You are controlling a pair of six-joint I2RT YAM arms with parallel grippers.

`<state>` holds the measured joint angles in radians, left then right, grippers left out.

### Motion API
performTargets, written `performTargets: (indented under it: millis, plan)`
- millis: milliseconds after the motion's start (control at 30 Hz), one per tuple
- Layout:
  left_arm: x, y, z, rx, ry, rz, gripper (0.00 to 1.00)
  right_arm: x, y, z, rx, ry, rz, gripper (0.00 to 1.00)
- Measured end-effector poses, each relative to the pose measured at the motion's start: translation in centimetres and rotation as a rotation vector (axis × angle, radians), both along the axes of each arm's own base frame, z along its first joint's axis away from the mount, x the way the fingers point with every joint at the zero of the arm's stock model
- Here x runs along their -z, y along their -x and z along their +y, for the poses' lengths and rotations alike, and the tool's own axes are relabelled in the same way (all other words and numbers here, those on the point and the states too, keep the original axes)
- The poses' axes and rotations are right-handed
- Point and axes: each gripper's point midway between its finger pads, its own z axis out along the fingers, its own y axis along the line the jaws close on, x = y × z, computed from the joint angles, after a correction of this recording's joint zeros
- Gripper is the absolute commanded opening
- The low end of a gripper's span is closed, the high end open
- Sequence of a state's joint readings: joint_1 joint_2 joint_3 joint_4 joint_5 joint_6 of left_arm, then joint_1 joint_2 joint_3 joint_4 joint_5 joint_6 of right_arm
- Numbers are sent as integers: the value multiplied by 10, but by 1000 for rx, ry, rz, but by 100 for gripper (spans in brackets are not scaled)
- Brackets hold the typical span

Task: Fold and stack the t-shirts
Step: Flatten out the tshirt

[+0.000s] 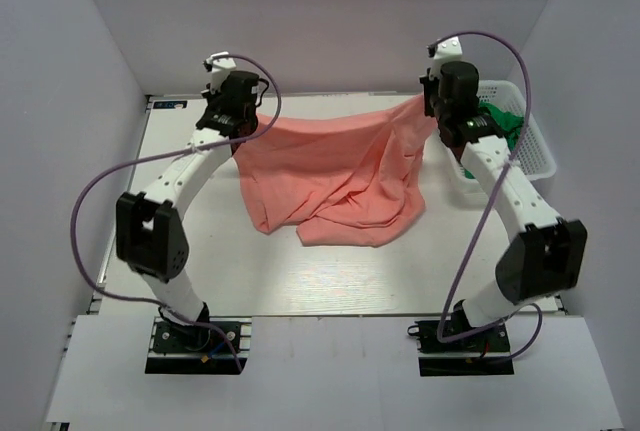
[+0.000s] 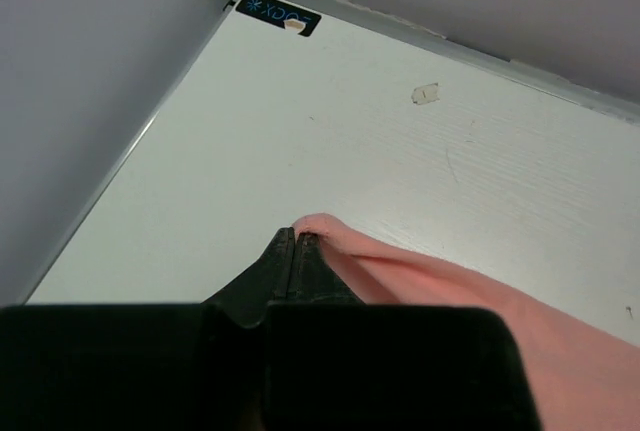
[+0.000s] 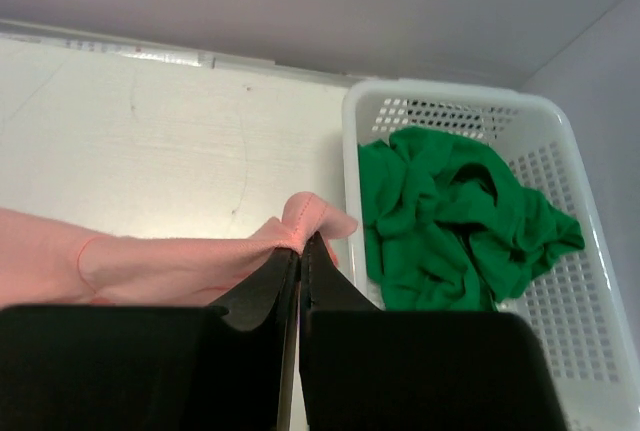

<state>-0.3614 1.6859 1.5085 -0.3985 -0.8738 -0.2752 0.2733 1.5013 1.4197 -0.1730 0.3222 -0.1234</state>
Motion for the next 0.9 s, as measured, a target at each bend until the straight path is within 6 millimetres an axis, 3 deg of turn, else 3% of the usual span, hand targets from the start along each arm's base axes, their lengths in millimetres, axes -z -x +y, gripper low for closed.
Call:
performTargets:
  millis: [233, 300, 433, 467, 500, 567, 633, 667, 700, 733, 767, 900]
  plan:
    - [35, -74, 7, -12, 29, 34, 0, 14, -67, 11, -8, 33, -19, 0]
    - [52, -95, 8, -9, 41, 51, 0, 20, -91, 15, -10, 36, -35, 0]
    - [95, -129, 11, 6, 69, 104, 2, 50, -138, 22, -15, 62, -29, 0]
    - [105, -134, 13, 10, 75, 119, 48, 59, -149, 24, -16, 73, -26, 0]
    - [120, -139, 13, 18, 84, 140, 48, 72, -161, 26, -16, 85, -20, 0]
    - [138, -145, 15, 31, 99, 176, 100, 94, -178, 28, -15, 97, 2, 0]
    - [147, -153, 12, 49, 126, 182, 100, 114, -193, 32, -18, 104, 8, 0]
    - [148, -156, 11, 56, 139, 180, 100, 124, -197, 32, -17, 109, 18, 11]
    - [149, -158, 10, 66, 150, 180, 100, 134, -199, 31, -19, 118, 29, 32]
    - [150, -158, 9, 76, 160, 183, 100, 141, -200, 31, -20, 120, 37, 83]
    - [150, -158, 7, 88, 172, 188, 100, 146, -201, 32, -22, 122, 43, 91]
    - [150, -154, -4, 132, 220, 202, 100, 150, -201, 32, -34, 140, 55, 91]
